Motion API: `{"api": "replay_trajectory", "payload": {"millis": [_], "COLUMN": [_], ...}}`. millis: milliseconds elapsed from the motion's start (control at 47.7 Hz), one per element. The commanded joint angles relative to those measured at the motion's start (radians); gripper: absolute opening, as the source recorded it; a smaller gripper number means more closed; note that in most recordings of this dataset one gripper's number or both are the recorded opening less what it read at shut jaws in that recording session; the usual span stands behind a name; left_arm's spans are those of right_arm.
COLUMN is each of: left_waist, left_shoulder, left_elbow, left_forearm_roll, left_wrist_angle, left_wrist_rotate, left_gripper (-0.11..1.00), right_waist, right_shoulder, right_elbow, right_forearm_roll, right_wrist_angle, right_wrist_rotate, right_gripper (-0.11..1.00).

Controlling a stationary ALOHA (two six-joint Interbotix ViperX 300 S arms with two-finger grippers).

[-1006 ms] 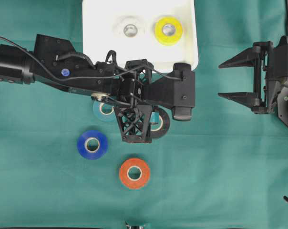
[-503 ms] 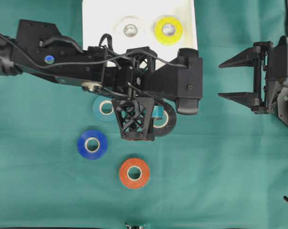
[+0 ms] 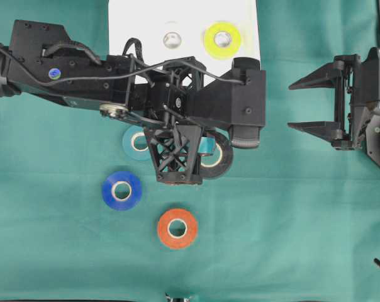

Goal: Pick up the tape from a random location and place it into the white case.
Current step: 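Lower the left gripper into the black roll's hole and close it, then lift the black roll and carry it over the tray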

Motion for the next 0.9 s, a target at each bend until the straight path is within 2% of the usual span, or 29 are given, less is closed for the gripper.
{"api": "replay_trajectory", "payload": {"millis": [0, 712, 880], "left_waist": [-0.003, 0.005, 0.075], "left_shoulder": [-0.041, -0.043, -0.06], "left_elbow": [-0.018, -0.011, 0.023], "left_forearm_roll": [0.002, 0.003, 0.002], "left_wrist_angle": [-0.005, -0.009, -0.011], "left_wrist_rotate": [0.002, 0.003, 0.005], "left_gripper": [0.18, 0.18, 0.18], "right_waist": [-0.002, -0.002, 0.0], "right_shoulder": [0.002, 0.002, 0.002], "right_elbow": [-0.025, -0.025, -0.025], "right_forearm_roll": [-0.002, -0.002, -0.002], "right_wrist_angle": [-0.003, -0.003, 0.0], "right_wrist_rotate": [-0.002, -0.002, -0.002], "right_gripper": [0.88, 0.88, 0.88]}}
